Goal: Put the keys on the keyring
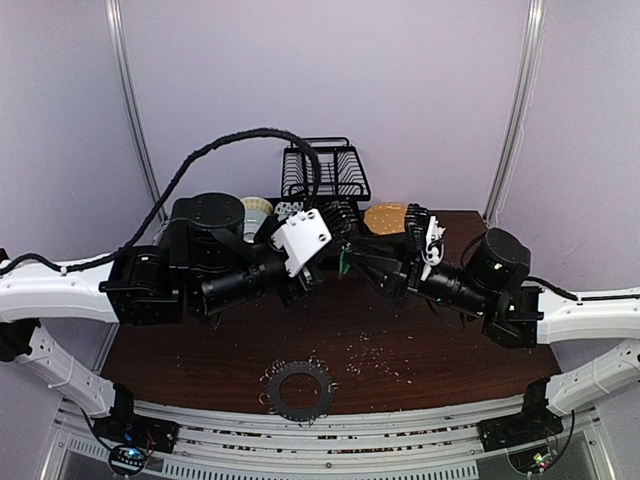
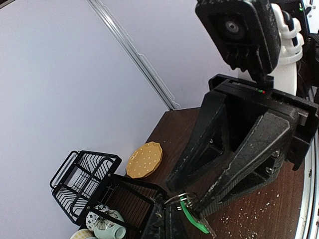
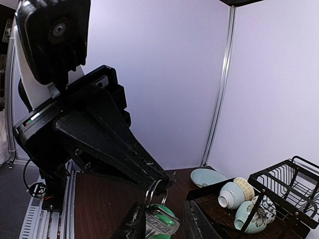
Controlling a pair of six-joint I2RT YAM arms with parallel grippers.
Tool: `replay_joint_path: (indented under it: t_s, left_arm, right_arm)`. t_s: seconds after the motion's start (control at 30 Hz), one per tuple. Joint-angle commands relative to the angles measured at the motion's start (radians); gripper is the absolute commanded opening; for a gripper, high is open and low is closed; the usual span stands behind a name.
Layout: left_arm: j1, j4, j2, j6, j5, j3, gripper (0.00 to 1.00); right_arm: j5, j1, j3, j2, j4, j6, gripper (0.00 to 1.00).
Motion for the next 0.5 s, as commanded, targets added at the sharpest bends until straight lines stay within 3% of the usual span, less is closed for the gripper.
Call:
replay_joint_path:
  t_s: [0.0,0.47]
  left_arm:
    - [-0.003,0.063,-0.026,-0.020,0.030,-0.013,0.00]
    - [-0.003,0.057,-0.021,-0.025,0.065,-0.025,0.00]
  right_arm:
    - [0.006,0.006,0.026,0.010,0.028,0.014,0.24]
    - [0.035,0.004,0.021,-0.012,0.026,0.010,0.14]
